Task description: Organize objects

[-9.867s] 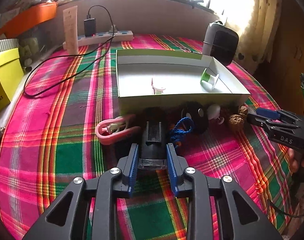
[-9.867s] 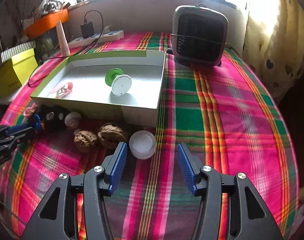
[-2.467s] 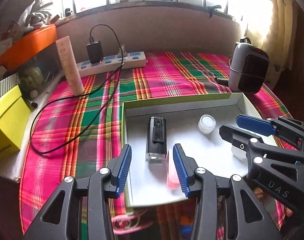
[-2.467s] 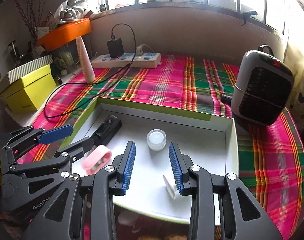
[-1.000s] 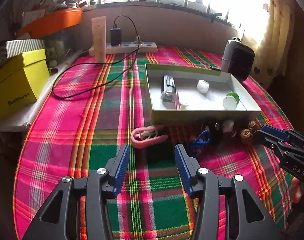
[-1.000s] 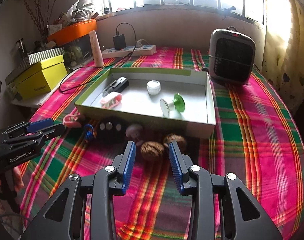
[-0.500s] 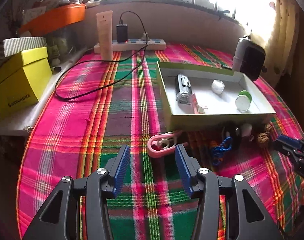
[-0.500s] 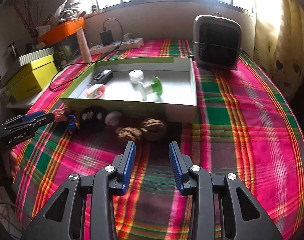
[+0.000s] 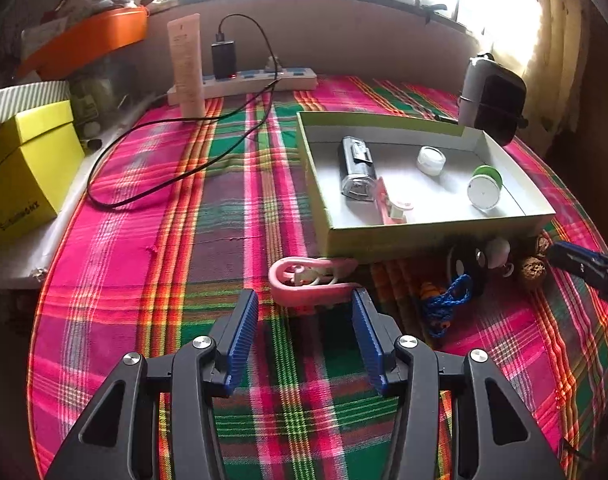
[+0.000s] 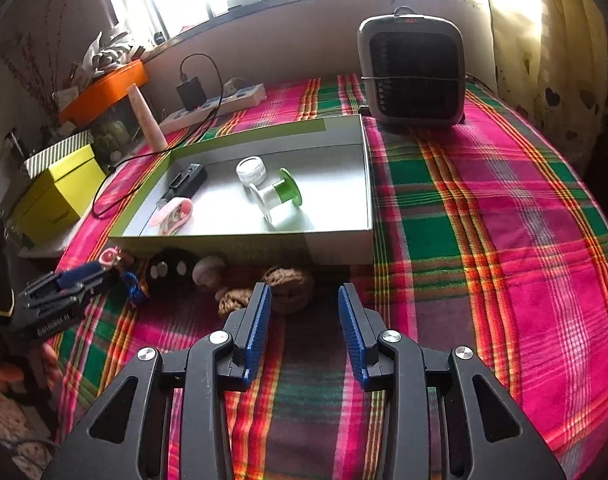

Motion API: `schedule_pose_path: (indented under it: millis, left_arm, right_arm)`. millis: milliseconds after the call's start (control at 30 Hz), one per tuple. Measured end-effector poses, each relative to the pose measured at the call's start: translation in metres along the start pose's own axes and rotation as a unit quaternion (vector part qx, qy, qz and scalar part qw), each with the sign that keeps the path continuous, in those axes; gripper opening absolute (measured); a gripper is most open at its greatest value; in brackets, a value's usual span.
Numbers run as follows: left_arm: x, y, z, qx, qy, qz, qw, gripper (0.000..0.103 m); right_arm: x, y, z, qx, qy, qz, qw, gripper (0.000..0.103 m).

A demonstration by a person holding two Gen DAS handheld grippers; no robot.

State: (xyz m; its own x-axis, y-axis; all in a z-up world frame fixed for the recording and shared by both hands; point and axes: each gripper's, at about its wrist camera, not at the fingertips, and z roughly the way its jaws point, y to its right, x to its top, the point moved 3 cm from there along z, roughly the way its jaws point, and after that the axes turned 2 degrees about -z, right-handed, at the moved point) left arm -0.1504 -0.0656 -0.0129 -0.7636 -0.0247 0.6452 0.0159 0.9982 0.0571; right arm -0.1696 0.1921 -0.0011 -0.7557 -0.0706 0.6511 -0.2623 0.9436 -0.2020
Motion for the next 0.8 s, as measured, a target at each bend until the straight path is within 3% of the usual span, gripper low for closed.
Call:
schedule_pose_path:
  millis: [533, 800]
  left_arm:
    - [0.019, -0.009, -0.01, -0.018, 0.033, 0.015, 0.9992, 0.05]
    - [0.018, -0.007, 0.003, -0.031, 0.016, 0.013, 0.9993, 0.05]
  right_arm:
    - [0.009, -0.007, 0.017, 0.006, -0.013, -0.001, 1.0, 0.036]
    - [0.009, -0.005, 0.024, -0.003, -0.021, 0.001, 1.0, 0.036]
